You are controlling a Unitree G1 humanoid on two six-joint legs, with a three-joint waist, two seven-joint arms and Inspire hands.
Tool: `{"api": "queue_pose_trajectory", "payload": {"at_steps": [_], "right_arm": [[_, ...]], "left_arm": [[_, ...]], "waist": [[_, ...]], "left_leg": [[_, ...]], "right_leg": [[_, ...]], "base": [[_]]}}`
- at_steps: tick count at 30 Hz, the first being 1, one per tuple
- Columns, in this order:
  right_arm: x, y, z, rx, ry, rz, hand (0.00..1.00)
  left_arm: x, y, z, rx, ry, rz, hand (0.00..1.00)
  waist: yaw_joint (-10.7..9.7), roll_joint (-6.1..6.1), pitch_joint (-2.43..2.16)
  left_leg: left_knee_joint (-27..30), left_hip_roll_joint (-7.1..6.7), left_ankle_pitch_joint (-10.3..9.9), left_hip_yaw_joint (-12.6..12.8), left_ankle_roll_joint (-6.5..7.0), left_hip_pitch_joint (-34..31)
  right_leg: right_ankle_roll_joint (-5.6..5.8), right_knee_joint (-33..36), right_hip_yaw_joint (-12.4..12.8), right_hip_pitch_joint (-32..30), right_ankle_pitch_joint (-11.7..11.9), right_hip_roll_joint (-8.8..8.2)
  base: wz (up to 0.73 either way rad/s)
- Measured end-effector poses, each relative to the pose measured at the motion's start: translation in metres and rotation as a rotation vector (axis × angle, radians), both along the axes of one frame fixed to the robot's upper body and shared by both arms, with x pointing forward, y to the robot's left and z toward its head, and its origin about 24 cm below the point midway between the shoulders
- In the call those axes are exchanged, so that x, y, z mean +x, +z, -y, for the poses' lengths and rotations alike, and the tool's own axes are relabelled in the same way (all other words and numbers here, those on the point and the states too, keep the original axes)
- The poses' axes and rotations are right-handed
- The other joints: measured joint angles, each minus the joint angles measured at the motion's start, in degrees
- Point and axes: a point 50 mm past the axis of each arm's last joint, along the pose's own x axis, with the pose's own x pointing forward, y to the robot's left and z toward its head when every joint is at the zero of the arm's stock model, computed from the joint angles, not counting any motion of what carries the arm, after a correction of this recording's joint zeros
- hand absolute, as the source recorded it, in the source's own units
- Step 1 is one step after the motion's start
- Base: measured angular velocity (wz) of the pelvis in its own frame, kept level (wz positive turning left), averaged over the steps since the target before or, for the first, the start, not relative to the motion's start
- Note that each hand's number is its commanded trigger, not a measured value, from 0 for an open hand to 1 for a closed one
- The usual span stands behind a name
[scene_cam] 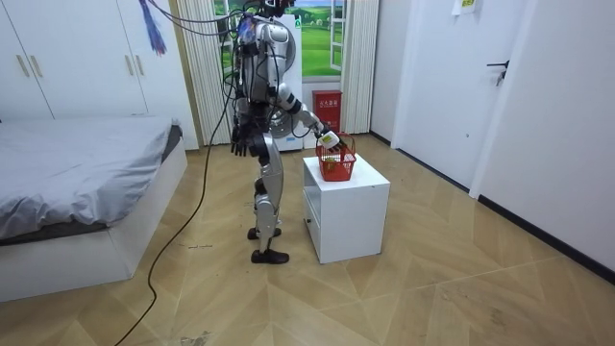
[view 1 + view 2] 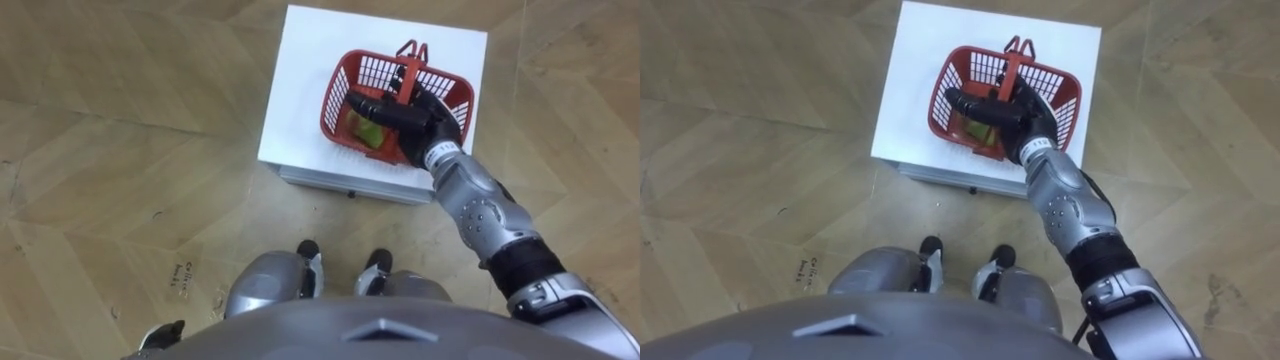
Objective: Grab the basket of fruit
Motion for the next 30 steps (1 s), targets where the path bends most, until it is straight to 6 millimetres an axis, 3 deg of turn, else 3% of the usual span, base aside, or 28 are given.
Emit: {"api": "queue_pose_trajectory", "payload": {"at_steps": [13,30], "right_arm": [[0.0,0.011,0.014,-0.073,-0.053,0.059,0.0],[0.001,0.023,0.014,-0.102,-0.074,0.1,0.0]], "left_arm": [[0.0,0.0,0.003,0.004,-0.015,0.008,0.0],[0.003,0.0,0.006,0.033,-0.012,0.027,0.0]], "waist": [[-1.61,-0.02,0.03],[-4.35,-0.49,0.0]], "left_leg": [[-0.19,0.07,-0.04,1.04,0.04,1.34],[-0.8,0.19,-0.17,2.09,0.24,2.03]], "right_leg": [[0.04,0.16,0.74,0.93,-0.07,0.06],[0.14,0.12,1.72,0.9,-0.13,0.17]], "base": [[-0.03],[-0.02]]}}
